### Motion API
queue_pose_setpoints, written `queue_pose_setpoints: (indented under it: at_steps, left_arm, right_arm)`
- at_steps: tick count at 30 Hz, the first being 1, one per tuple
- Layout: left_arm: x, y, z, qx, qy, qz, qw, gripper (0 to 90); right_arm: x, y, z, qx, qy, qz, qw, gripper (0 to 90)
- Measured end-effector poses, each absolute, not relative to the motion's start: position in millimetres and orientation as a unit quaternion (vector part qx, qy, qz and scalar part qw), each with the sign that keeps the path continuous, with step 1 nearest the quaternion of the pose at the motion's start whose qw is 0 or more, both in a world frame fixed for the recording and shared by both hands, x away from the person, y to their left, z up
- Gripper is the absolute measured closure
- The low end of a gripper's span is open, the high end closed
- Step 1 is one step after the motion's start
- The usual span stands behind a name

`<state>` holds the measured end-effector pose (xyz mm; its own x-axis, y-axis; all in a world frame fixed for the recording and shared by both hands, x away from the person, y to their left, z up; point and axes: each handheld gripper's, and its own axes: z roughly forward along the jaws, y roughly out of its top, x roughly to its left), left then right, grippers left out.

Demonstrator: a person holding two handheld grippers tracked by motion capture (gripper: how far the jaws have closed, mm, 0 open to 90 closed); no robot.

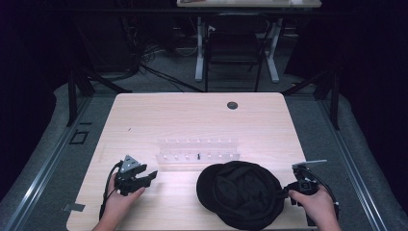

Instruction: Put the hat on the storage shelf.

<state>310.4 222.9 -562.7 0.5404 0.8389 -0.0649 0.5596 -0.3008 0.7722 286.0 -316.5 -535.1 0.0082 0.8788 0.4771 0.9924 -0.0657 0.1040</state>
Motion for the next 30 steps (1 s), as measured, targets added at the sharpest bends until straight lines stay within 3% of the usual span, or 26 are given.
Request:
queue_pose_setpoints:
  at_steps: [10,30]
  left_arm:
    - [310,223,-563,0.786,0.446,0.177,0.39,47.0]
    - [310,222,-564,0.786,0.447,0.177,0.388,47.1]
  right_arm:
    - [290,-322,-520,-0.691,-0.668,-0.234,0.149,87.5]
    - [306,-308,-452,-0.663,-0.683,-0.25,0.177,87.4]
